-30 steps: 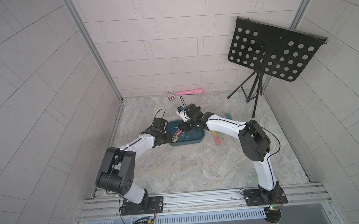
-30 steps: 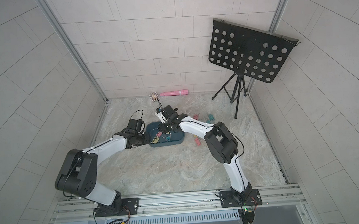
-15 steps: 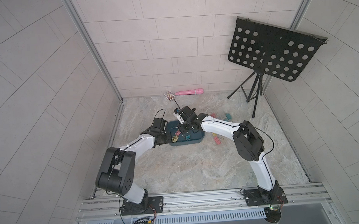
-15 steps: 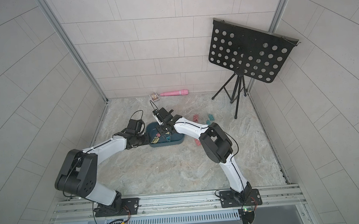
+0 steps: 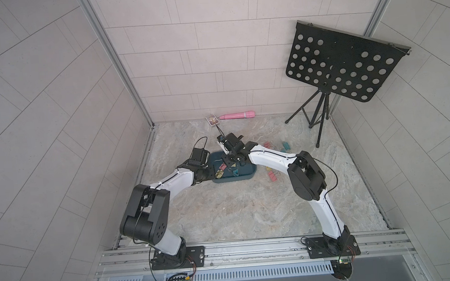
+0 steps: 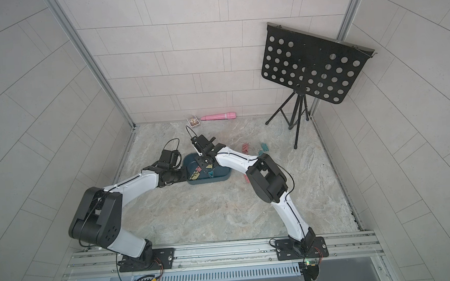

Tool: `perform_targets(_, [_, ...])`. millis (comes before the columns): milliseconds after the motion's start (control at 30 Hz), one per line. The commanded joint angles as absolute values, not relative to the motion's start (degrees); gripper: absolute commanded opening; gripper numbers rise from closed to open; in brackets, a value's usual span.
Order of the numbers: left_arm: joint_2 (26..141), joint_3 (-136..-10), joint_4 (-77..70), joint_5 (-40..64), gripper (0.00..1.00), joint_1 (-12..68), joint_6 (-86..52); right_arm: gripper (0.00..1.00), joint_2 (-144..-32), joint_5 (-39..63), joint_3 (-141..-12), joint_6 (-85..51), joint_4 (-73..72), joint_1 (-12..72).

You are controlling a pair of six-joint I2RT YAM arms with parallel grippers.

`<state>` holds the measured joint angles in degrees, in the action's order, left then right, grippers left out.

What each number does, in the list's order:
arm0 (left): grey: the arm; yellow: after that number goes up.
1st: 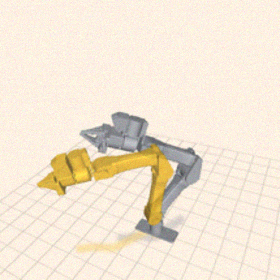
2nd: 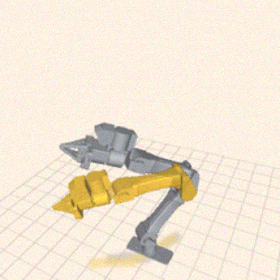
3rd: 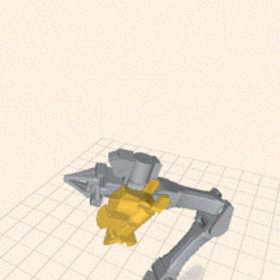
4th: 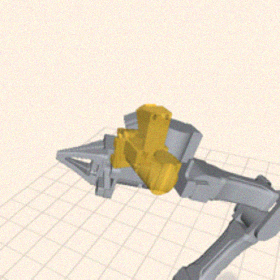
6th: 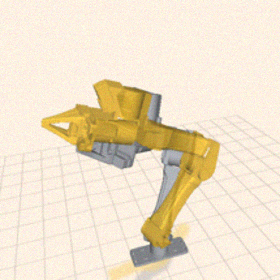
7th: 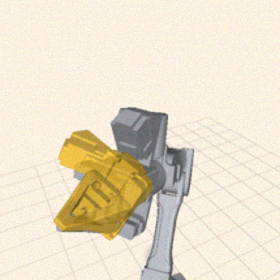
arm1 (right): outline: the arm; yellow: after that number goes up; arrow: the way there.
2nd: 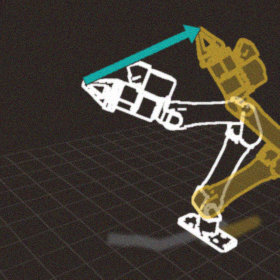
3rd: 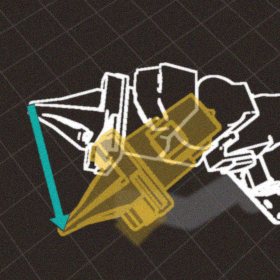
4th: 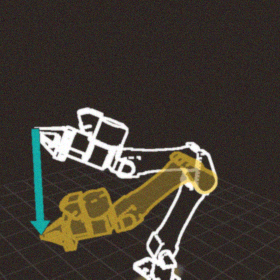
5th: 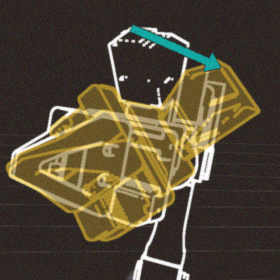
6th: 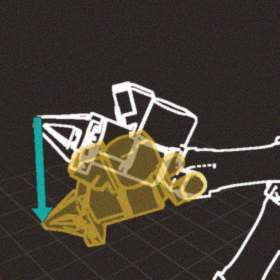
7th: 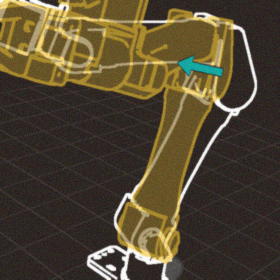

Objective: Take out the binder clips from the storage box
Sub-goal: Pick up the binder clip from the storage box.

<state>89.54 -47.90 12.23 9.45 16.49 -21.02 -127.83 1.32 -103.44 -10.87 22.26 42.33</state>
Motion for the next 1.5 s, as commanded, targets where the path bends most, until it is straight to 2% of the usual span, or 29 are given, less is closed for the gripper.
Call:
perform_targets(0, [87.9,-47.0,12.5,9.4,0.41,16.2,-21.1,0.34,-129.3,0.2,-105.3,-10.2,24.4,42.6])
perform_targets(433, [87.7,-47.2,12.9,8.9,0.41,16.1,-20.9,0.31,-130.1,-3.1,-106.3,-10.1,25.6,42.6])
perform_targets(1067, [88.0,-47.3,13.0,8.9,0.41,16.1,-20.8,0.11,-128.7,-6.4,-105.4,-9.8,27.6,41.7])
perform_targets(1467, [87.7,-47.3,13.4,8.5,0.41,16.1,-20.7,0.07,-122.6,-7.8,-100.3,-9.0,27.1,40.6])
